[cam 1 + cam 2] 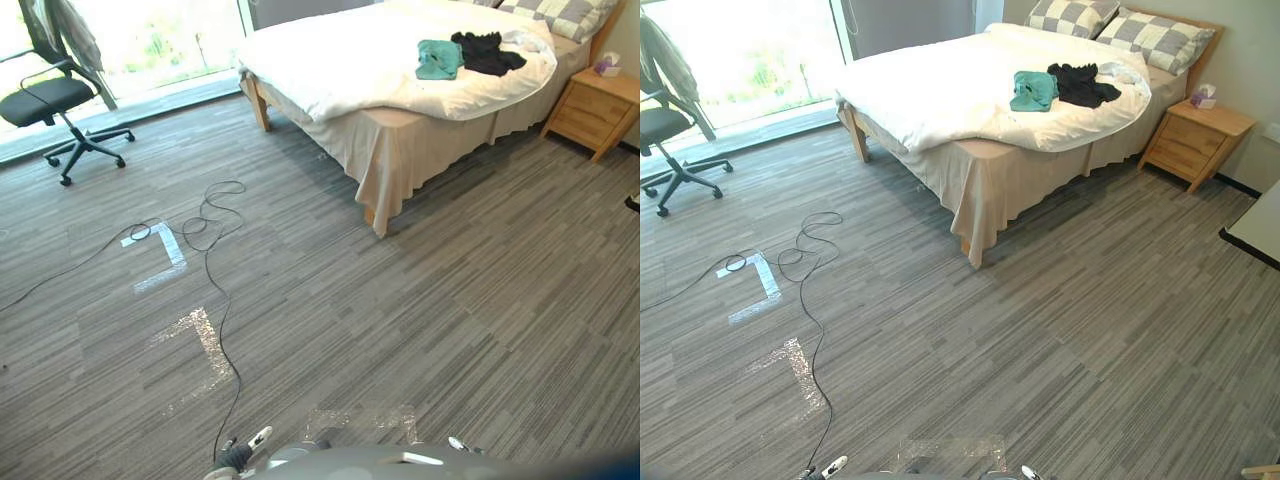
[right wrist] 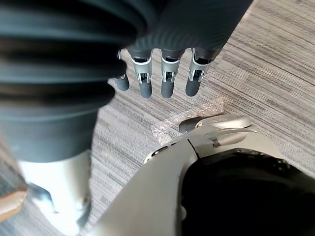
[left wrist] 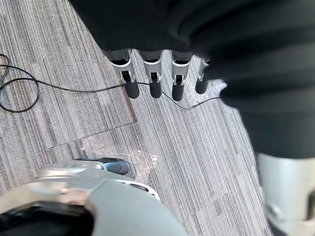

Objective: Tidy the bed and pick cloth on bed and put in laundry

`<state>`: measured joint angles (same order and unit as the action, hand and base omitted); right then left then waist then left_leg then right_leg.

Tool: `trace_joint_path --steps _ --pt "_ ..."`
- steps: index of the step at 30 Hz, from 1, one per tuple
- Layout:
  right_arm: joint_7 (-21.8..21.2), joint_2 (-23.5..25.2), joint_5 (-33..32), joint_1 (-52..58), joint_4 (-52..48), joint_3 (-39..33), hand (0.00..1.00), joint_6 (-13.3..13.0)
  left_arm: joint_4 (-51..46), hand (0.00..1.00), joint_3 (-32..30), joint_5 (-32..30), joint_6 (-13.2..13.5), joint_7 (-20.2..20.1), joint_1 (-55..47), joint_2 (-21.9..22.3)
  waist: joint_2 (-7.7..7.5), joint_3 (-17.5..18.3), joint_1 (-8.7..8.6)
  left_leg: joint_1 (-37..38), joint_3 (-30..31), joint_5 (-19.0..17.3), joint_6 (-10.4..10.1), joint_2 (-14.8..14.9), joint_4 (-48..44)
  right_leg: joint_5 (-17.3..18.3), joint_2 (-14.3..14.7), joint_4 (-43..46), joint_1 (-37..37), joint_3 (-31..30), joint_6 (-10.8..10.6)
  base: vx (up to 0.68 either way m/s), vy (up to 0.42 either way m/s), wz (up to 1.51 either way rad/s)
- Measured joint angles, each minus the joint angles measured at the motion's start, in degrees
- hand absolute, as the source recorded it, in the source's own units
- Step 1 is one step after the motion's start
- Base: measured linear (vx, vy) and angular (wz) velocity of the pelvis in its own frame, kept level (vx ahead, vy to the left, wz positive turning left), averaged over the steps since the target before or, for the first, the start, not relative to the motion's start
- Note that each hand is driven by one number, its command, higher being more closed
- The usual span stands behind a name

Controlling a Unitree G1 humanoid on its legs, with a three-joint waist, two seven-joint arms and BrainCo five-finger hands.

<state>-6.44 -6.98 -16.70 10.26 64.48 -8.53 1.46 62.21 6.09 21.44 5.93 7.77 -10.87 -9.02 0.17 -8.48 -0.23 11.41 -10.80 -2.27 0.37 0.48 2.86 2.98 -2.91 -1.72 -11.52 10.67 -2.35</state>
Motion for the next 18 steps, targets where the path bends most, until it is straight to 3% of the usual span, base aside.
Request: trace_joint_path --steps 11,18 --pt "-0.77 0.73 0.64 -0.3 0.59 -2.12 0.0 -2.55 0.03 0.0 0.12 -7.04 -1.13 -2.64 0.66 -0.45 0.02 -0.06 -0.03 2.59 -1.36 -1.08 -2.25 0.41 2.26 0.03 0.69 -1.85 -1.81 1.09 -0.83 0.05 -0.019 -0.06" --pt "-0.78 0.72 1.16 -0.47 0.57 -2.12 0.0 -3.11 -0.05 0.0 0.23 -7.54 -2.3 -3.02 0.94 -0.52 0.13 -0.12 -0.02 2.62 -1.46 -1.42 -2.79 0.64 2.26 0.18 0.91 -2.11 -1.9 1.13 -1.06 0.01 -0.041 -0.01"
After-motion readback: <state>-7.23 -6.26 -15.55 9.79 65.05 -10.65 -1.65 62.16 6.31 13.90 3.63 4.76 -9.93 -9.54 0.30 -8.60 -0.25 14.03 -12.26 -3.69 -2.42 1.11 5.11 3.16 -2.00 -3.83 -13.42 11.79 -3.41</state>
